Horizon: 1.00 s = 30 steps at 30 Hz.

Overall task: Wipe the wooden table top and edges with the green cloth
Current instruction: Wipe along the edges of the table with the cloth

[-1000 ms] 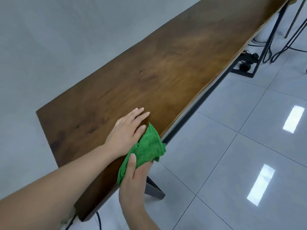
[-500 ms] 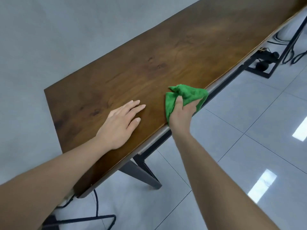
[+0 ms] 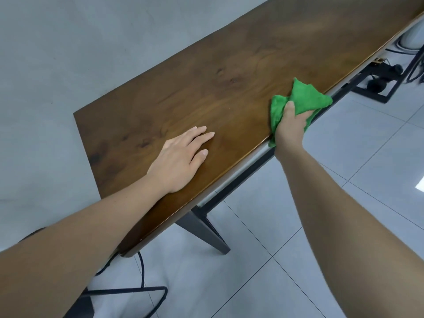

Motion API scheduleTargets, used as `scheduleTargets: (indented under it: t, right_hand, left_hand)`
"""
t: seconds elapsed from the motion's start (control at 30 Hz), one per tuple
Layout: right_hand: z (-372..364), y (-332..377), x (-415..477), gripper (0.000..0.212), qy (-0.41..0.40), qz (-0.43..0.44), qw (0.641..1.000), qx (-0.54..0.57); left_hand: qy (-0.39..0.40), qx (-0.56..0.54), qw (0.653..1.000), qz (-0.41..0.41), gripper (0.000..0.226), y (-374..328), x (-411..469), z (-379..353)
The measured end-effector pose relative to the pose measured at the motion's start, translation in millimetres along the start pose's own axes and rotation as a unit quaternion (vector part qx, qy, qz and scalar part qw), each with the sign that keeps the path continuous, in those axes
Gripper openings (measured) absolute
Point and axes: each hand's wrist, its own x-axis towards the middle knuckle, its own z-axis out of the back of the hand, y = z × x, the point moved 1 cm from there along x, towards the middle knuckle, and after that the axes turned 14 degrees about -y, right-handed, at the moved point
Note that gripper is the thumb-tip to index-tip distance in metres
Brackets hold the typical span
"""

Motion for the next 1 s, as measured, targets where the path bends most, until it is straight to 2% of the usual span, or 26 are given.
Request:
scheduleTargets:
  t: [0.33, 0.43, 0.53, 0.73, 0.87, 1.0]
  right_hand:
    - [13.0, -80.1, -238.5, 0.07, 0.089, -0.011, 0.994, 0.063]
    - [15.6, -92.9, -272.5, 0.069, 0.109, -0.025, 0.991, 0.074]
    - [11.3, -85.6, -255.3, 0.07, 0.094, -0.009, 0.993, 0.076]
    - [2.0, -58.1, -158.0, 0.071, 0.04, 0.047, 0.997, 0.036]
    - [-2.0, -32.0, -80.0, 0.082, 0.027, 0.005, 1.0, 0.004]
    - [-2.9, -12.3, -30.1, 0.084, 0.019, -0.023, 1.0, -0.001]
  left_hand:
    - [-0.001, -0.018, 1.0, -0.006, 0.056, 6.8, -0.6, -5.9]
    - [0.004, -0.027, 1.0, -0.006, 0.055, 7.5, -0.7, -4.6]
    - [-0.001, -0.027, 1.0, -0.005, 0.053, 7.5, 0.0, -6.1]
    - [-0.008, -0.026, 1.0, -0.005, 0.054, 11.1, 1.9, -9.5]
    - [-0.004, -0.021, 1.0, -0.007, 0.053, 10.1, 2.1, -8.3]
    - [-0.004, -0.028, 1.0, -0.005, 0.053, 10.4, 1.2, -6.8]
